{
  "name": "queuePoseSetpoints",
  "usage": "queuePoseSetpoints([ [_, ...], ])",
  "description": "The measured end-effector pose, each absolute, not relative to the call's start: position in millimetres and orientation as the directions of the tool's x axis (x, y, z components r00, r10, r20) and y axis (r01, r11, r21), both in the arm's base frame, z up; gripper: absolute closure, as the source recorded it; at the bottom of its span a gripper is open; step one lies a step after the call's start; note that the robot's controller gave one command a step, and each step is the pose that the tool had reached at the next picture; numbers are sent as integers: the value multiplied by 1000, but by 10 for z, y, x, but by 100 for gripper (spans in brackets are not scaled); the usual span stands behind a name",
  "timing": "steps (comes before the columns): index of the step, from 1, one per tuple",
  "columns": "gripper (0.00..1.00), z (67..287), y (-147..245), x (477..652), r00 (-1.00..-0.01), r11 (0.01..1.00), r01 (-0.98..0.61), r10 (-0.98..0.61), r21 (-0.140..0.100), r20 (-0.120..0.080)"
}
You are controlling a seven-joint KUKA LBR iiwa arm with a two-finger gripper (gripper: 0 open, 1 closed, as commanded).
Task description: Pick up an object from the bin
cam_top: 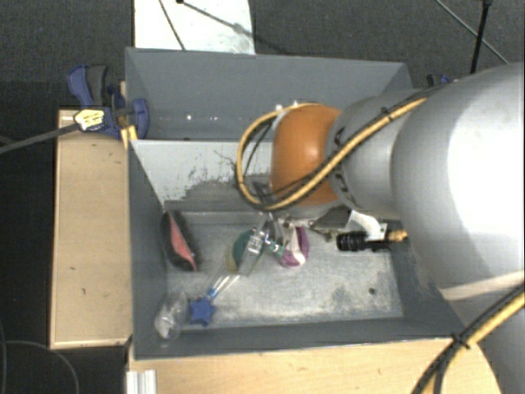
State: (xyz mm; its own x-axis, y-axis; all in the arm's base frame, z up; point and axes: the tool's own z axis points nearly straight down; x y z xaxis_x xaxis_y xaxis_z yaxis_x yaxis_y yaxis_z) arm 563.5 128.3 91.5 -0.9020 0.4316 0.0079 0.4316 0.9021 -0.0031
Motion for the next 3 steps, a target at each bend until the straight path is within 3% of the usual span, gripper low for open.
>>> queuePoseSetpoints([
  [1, 100, 984, 1301, 5658, -903, 903, 430, 430, 3, 3],
  [2, 100, 1494, 1289, 5706, -890, 890, 456, 456, 4, -5],
  [3, 100, 2289, 1411, 5519, -898, 898, 439, 439, 6, -7],
])
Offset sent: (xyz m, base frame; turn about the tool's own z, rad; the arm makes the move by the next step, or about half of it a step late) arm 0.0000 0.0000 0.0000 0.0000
